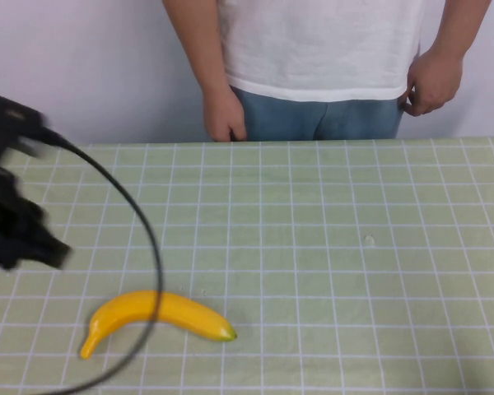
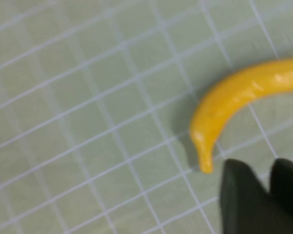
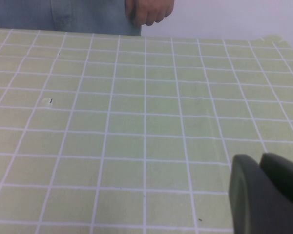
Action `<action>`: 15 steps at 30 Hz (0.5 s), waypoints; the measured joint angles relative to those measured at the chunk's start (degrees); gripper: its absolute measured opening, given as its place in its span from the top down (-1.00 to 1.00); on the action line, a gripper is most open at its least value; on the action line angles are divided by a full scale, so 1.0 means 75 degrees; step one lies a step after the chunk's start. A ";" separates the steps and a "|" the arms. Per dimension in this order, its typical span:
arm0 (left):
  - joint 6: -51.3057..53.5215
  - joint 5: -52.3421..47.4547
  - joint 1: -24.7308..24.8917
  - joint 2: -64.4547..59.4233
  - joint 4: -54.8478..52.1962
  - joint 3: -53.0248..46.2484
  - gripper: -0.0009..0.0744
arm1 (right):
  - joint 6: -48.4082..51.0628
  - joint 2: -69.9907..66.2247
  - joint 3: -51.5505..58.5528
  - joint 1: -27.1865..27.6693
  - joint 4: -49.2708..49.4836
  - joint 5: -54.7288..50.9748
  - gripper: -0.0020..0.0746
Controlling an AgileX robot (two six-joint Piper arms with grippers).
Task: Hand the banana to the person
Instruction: Pick up the banana
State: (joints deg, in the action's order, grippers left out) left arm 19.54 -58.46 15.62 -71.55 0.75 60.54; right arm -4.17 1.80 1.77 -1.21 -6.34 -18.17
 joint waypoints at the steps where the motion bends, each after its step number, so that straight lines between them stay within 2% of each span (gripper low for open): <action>1: 0.0121 0.0000 0.0140 -0.0175 0.0000 0.0006 0.64 | 0.0000 0.0000 0.0000 0.0000 0.0000 0.0000 0.97; 5: 0.0941 0.0141 0.0733 -0.0966 0.0000 0.0018 0.02 | 0.0000 0.0000 0.0000 0.0000 0.0000 0.0000 0.97; 7: 0.1352 0.0269 0.0862 -0.1376 0.0000 0.0018 -0.19 | 0.0000 0.0000 0.0000 0.0000 0.0000 0.0000 0.97; 9: 0.1726 0.0433 0.0894 -0.1798 0.0000 0.0023 -0.28 | 0.0000 0.0000 0.0000 0.0000 0.0000 0.0000 0.97; 15: 0.2374 0.0834 0.0894 -0.2904 -0.0014 0.0023 -0.33 | 0.0000 0.0000 0.0000 0.0000 0.0000 0.0000 0.97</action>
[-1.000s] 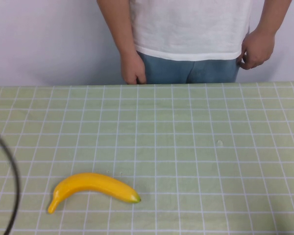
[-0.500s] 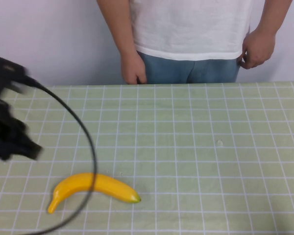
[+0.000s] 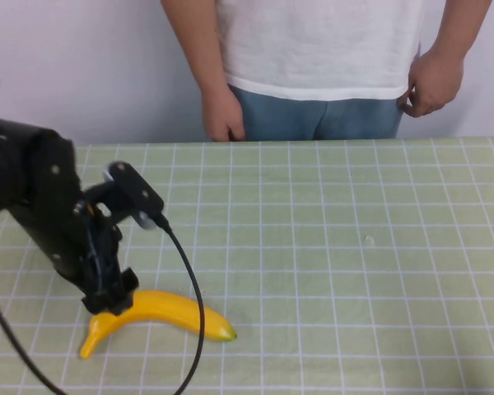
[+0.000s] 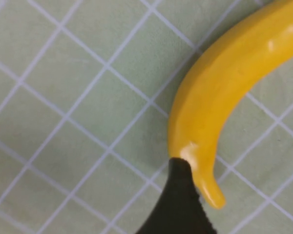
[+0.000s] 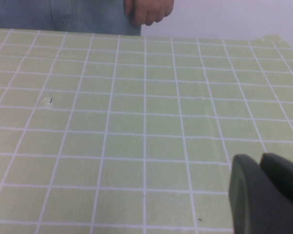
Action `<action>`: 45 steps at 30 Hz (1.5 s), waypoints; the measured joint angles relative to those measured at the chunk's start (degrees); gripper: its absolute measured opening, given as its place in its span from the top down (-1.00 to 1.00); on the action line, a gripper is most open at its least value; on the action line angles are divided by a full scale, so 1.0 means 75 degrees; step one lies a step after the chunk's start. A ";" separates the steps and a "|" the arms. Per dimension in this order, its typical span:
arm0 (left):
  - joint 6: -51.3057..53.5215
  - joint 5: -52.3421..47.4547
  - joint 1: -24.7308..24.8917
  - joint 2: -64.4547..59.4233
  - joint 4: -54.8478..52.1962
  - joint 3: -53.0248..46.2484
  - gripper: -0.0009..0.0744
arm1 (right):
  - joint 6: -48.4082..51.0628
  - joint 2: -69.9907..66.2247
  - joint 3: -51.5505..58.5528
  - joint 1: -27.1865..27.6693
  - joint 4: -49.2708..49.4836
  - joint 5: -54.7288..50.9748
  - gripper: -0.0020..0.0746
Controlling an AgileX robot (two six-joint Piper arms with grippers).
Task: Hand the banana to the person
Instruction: Pick up the banana, then hand the grabbed banana to the person
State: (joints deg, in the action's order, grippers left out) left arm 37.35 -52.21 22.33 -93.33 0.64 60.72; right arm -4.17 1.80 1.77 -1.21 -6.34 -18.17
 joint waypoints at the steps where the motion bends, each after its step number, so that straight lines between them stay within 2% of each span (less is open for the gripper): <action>1: 0.0035 0.0045 0.0000 -0.0168 0.0000 0.0000 -0.33 | 0.0000 0.0000 0.0000 0.0000 0.0000 0.0000 0.97; 14: 0.0224 0.0554 0.0000 -0.1740 -0.0014 0.0017 -0.33 | 0.0000 0.0000 0.0000 0.0000 0.0000 0.0000 0.97; 16: 0.0127 0.0581 0.0000 -0.1896 -0.0014 0.0017 -0.24 | 0.0000 0.0000 0.0000 0.0000 0.0000 0.0000 0.97; 19: 0.0023 0.0585 0.0000 -0.1976 -0.0014 0.0017 0.18 | 0.0000 0.0000 0.0000 0.0000 0.0000 0.0000 0.97; 20: 0.0023 0.0554 0.0000 -0.1976 -0.0014 0.0017 0.24 | 0.0000 0.0000 0.0000 0.0000 0.0000 0.0000 0.97; 25: 0.0009 0.0457 0.0000 -0.1428 -0.0033 0.0017 0.22 | 0.0000 0.0000 0.0000 0.0000 0.0000 0.0000 0.97; 35: -0.0433 -0.0022 0.0000 0.1289 -0.0518 0.0263 0.22 | 0.0000 0.0000 0.0000 0.0000 0.0000 0.0000 0.97; 40: -0.1106 -0.1136 0.0000 0.1624 -0.0490 0.1314 0.22 | 0.0000 0.0000 0.0000 0.0000 0.0000 0.0000 0.97; 45: -0.1359 -0.1993 0.0000 0.1433 0.0146 0.2947 0.22 | 0.0000 0.0000 0.0000 0.0000 0.0000 0.0000 0.97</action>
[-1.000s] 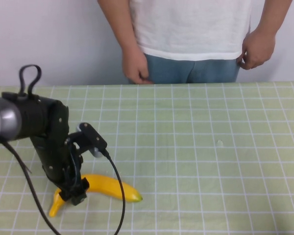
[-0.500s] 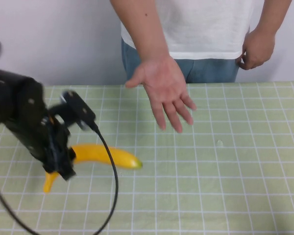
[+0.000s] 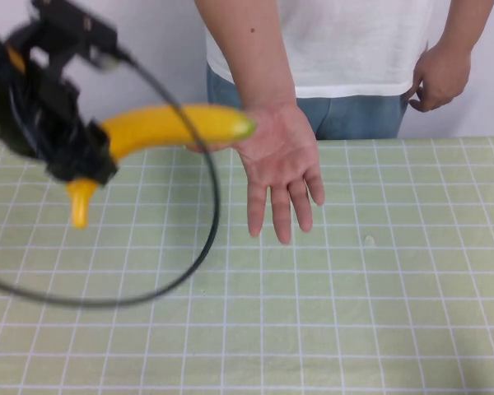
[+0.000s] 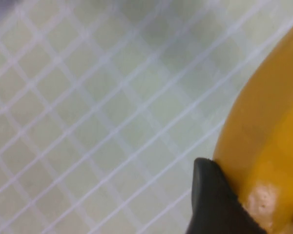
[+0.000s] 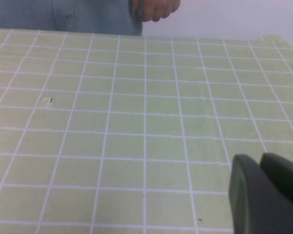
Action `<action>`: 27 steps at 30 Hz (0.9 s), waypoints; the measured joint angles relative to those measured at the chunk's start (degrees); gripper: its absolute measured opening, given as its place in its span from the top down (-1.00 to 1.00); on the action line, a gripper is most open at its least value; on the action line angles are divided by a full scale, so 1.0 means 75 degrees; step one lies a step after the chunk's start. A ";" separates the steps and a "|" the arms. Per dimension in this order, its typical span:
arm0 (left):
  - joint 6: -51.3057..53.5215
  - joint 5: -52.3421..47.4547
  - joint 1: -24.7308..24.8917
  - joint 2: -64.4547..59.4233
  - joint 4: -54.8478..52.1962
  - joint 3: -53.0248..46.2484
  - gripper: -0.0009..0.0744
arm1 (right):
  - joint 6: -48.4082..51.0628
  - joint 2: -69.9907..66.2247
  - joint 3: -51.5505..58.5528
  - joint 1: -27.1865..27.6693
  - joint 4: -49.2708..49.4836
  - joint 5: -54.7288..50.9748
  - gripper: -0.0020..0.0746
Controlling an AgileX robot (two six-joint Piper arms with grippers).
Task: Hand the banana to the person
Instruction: Hand the grabbed banana to the person
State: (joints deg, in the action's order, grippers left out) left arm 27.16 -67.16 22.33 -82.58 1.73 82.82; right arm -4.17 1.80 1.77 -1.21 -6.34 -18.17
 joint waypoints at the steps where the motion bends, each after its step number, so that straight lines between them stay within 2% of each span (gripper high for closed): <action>1: -0.0018 -0.0157 0.0000 -0.0106 0.0192 0.0349 0.22 | 0.0000 0.0000 0.0000 0.0000 0.0000 0.0000 0.97; 8: -0.0350 -0.0523 0.0050 -0.1316 0.1182 0.2243 0.22 | 0.0000 0.0000 0.0000 0.0000 0.0000 0.0000 0.97; 12: -0.0450 -0.0536 0.0422 -0.2029 0.1292 0.2795 0.22 | 0.0000 0.0000 0.0000 0.0000 0.0000 0.0000 0.97; 19: -0.0580 -0.0551 0.1209 -0.3028 0.1032 0.2924 0.22 | 0.0000 0.0000 0.0000 0.0000 0.0000 0.0000 0.97; 27: -0.0631 -0.0484 0.1304 -0.3640 0.0527 0.2924 0.22 | 0.0000 0.0000 0.0000 0.0000 0.0000 0.0000 0.97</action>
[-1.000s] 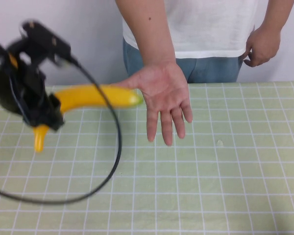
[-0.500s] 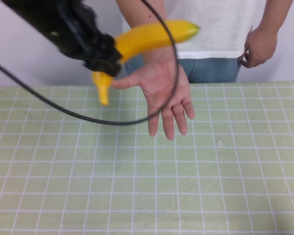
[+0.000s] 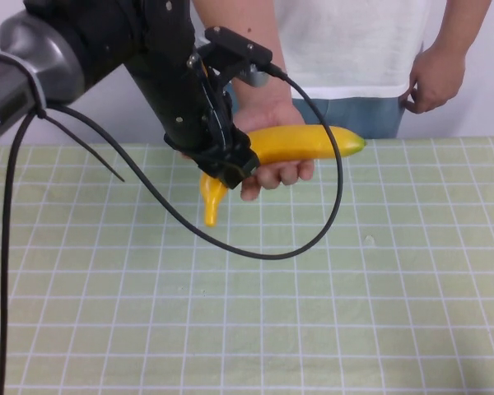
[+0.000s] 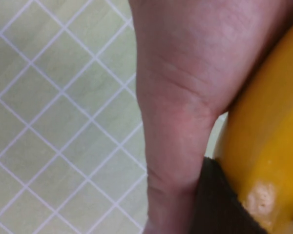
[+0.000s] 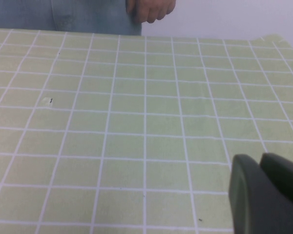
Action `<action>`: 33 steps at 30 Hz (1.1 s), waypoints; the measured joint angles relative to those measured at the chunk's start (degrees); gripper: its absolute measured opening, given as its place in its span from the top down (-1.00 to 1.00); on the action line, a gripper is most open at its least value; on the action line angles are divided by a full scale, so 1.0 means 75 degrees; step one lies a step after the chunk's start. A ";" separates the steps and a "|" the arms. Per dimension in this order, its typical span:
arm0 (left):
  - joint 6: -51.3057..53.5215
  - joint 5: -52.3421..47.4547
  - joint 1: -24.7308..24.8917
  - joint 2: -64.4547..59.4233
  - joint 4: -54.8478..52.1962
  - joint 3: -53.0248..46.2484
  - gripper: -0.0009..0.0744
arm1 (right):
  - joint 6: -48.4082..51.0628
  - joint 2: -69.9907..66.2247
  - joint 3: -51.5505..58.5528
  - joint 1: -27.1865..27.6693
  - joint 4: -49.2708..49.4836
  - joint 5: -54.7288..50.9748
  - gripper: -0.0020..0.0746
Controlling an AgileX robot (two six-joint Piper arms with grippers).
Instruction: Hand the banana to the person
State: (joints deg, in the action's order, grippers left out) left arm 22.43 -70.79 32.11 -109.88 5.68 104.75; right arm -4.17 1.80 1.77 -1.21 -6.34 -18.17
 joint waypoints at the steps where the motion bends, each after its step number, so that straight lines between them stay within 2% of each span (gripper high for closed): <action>1: -0.0005 0.0021 0.0000 -0.0010 -0.0039 0.0000 0.22 | 0.0000 0.0000 0.0000 0.0000 0.0000 0.0000 0.97; 3: -0.0020 0.0021 0.0000 -0.0027 -0.0118 0.0000 0.22 | 0.0000 0.0000 0.0000 0.0000 0.0000 0.0000 0.97; 5: -0.0068 0.0021 0.0000 -0.0038 -0.0220 0.0015 0.12 | 0.0000 0.0000 0.0000 0.0000 0.0000 0.0000 0.97; 9: -0.0463 -0.0067 0.0017 -0.0038 -0.0349 0.0015 -0.40 | 0.0000 0.0000 0.0000 0.0000 0.0000 0.0000 0.97; 11: -0.0612 -0.0114 0.0030 0.0001 -0.0441 0.0015 -0.54 | 0.0000 0.0000 0.0000 0.0000 0.0000 0.0000 0.97; 15: -0.0717 -0.0084 0.0030 0.0374 -0.0597 0.0015 -0.64 | 0.0000 0.0000 0.0000 0.0000 0.0000 0.0000 0.97; 22: -0.1002 -0.0084 0.0030 0.1829 -0.0663 -0.0002 -0.63 | 0.0000 0.0000 0.0000 0.0000 0.0000 0.0000 0.97; 24: -0.1055 -0.0084 0.0030 0.2301 -0.0663 -0.0195 -0.56 | 0.0000 0.0000 0.0000 0.0000 0.0000 0.0000 0.97; 26: -0.1086 -0.0098 0.0030 0.2816 -0.0680 -0.0534 -0.38 | 0.0000 0.0000 0.0000 0.0000 0.0000 0.0000 0.97; 29: -0.1102 -0.0098 0.0030 0.3725 -0.0694 -0.1428 0.10 | 0.0000 0.0000 0.0000 0.0000 0.0000 0.0000 0.97; 31: -0.1115 -0.0115 0.0030 0.4356 -0.0697 -0.2208 0.51 | 0.0000 0.0000 0.0000 0.0000 0.0000 0.0000 0.97; 33: -0.1133 -0.0115 0.0030 0.4934 -0.0758 -0.2977 0.78 | 0.0000 0.0000 0.0000 0.0000 0.0000 0.0000 0.97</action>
State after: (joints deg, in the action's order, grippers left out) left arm 13.93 -71.65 32.33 -72.88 0.00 82.42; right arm -4.17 1.80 1.77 -1.21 -6.34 -18.17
